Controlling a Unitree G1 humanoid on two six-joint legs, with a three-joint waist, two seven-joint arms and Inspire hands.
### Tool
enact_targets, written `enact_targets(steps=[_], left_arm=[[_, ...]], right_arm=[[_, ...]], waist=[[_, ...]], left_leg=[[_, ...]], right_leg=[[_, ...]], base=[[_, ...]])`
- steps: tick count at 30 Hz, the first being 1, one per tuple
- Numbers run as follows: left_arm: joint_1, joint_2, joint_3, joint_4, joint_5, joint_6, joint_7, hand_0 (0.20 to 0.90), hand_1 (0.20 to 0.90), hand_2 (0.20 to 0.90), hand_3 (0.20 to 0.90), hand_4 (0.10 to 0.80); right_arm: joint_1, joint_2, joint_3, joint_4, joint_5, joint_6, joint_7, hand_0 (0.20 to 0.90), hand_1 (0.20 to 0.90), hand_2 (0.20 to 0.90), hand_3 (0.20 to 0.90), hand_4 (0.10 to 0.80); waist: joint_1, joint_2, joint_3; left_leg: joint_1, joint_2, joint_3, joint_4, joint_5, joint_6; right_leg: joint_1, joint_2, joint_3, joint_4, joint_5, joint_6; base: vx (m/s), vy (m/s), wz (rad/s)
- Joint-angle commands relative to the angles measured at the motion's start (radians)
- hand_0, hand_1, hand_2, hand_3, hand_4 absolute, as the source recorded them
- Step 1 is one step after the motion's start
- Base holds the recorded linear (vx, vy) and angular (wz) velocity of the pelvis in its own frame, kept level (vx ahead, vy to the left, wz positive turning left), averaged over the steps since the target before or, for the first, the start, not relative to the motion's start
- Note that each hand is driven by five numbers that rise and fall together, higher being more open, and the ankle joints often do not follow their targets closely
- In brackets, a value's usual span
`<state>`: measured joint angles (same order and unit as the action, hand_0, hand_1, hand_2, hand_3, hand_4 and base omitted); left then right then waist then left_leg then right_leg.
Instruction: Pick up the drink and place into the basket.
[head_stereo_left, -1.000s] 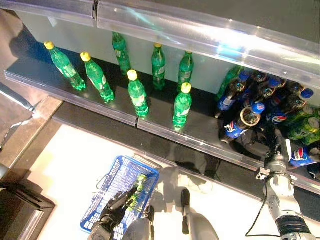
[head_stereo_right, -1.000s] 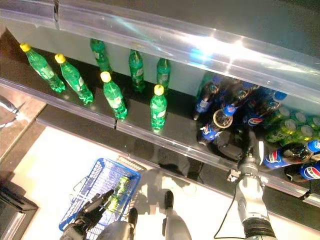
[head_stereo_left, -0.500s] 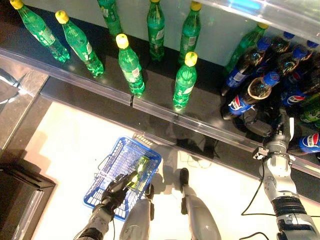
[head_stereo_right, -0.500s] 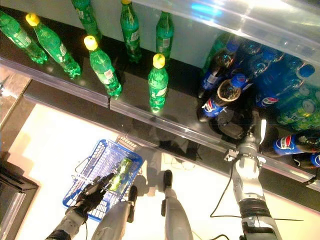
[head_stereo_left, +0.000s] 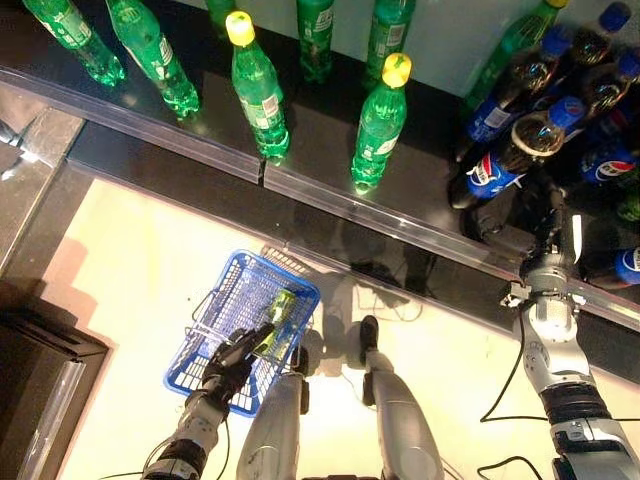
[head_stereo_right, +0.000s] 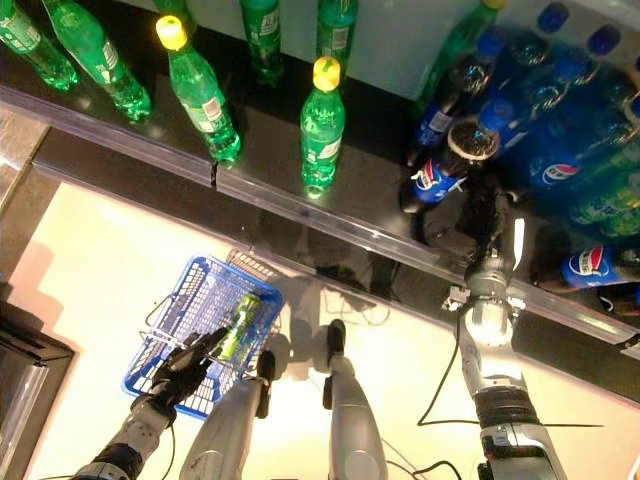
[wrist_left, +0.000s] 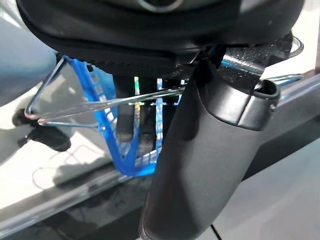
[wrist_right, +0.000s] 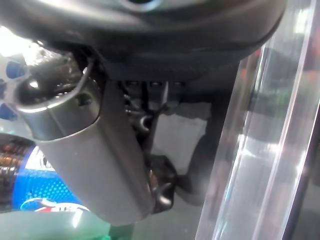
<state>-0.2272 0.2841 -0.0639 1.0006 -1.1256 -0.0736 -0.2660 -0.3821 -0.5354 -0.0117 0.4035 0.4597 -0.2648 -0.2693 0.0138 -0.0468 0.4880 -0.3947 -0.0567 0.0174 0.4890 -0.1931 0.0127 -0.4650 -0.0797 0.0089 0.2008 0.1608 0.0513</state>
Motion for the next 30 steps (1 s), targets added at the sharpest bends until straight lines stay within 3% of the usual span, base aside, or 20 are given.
enact_targets(steps=[1,21,30], left_arm=[[0.093,0.049,0.013,-0.06,0.01,-0.064,-0.06,0.3,0.3,0.3,0.2,0.1],[0.123,0.01,-0.009,-0.073,-0.012,-0.072,-0.067,0.3,0.3,0.3,0.2,0.1],[0.127,0.017,-0.028,-0.078,-0.017,-0.06,-0.077,0.3,0.3,0.3,0.2,0.1]], right_arm=[[-0.058,-0.104,-0.006,-0.154,-0.043,-0.097,0.013,0.9,0.9,0.9,0.9,0.8],[-0.191,-0.098,-0.037,-0.205,0.088,-0.075,0.015,0.9,0.9,0.9,0.9,0.8],[-0.275,-0.146,-0.029,-0.149,0.11,-0.026,0.029,0.9,0.9,0.9,0.9,0.8]], waist=[[0.009,0.019,-0.047],[0.016,0.051,-0.032],[0.03,0.055,-0.038]], left_leg=[[-0.075,-0.08,-0.039,0.037,0.044,0.073],[-0.138,-0.099,-0.027,0.097,0.039,0.078],[-0.142,-0.102,-0.031,0.092,0.048,0.078]], right_leg=[[0.029,0.078,-0.038,0.223,-0.214,-0.048],[-0.074,0.1,-0.017,0.351,-0.249,-0.059],[-0.081,0.097,-0.023,0.357,-0.249,-0.064]], base=[[-0.052,0.038,0.01],[-0.022,0.032,-0.02],[0.037,0.017,0.01]])
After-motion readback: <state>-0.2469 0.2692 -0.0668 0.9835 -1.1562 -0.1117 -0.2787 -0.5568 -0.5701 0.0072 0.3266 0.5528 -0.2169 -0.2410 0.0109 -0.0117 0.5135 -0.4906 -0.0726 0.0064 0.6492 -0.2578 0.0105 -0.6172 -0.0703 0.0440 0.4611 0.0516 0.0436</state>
